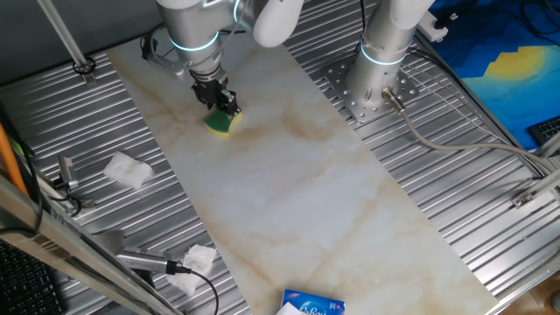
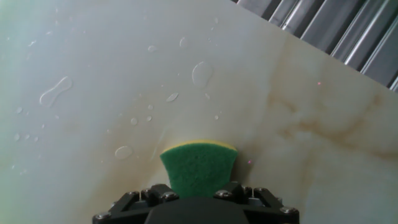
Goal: Clean the tabletop with a sponge
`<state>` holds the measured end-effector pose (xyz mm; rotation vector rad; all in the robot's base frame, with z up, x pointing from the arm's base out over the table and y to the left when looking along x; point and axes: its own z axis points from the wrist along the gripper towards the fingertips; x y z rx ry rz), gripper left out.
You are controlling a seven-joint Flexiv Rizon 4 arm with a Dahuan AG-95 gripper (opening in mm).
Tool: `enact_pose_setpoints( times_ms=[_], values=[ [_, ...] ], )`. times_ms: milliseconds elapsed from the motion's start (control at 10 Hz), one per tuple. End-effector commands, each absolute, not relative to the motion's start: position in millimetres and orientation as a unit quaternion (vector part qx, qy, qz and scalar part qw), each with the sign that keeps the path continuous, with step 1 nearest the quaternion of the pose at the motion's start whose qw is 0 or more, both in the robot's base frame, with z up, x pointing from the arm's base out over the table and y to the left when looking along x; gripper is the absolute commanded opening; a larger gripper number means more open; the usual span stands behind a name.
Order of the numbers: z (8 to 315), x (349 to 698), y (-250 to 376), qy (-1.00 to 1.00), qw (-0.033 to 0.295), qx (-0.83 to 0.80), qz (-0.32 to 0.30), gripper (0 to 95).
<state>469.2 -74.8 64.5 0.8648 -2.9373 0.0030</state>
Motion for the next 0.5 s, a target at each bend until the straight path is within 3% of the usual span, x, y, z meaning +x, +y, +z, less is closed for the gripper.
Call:
enact_pose_setpoints(
  times_ms=[100, 500],
  values=[
    [60.8, 469.7, -76.5, -0.959, 0.038, 0.28, 0.0, 57.0],
    [39.8, 467.7, -82.4, -0.959, 0.033, 0.282, -0.005, 57.0]
  ],
)
